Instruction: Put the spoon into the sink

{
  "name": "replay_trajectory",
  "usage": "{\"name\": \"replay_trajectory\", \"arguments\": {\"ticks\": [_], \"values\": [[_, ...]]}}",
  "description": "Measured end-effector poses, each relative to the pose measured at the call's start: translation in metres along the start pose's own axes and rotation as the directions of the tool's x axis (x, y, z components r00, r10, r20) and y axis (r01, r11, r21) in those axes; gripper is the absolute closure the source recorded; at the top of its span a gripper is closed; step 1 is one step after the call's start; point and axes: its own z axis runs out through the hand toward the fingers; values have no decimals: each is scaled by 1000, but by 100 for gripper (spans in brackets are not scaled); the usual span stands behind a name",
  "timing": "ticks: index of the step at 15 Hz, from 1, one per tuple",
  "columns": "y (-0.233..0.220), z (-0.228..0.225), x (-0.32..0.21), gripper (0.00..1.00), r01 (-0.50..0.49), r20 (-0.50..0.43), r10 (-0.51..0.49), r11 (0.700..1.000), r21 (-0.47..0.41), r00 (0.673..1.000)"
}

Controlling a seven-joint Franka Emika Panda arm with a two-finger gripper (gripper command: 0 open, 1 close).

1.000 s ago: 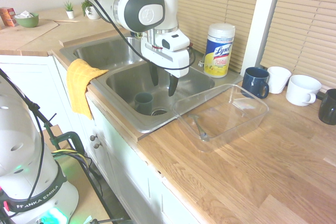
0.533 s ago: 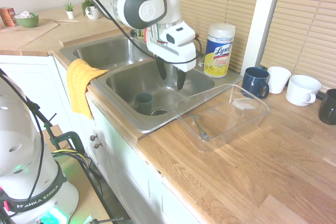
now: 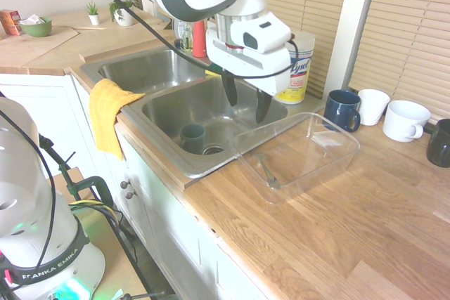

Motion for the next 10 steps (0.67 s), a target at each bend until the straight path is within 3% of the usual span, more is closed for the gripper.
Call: {"name": "replay_trajectory", "arguments": {"ticks": [10], "values": [[32, 48, 38, 0, 67, 68, -62, 995, -76, 996]]}}
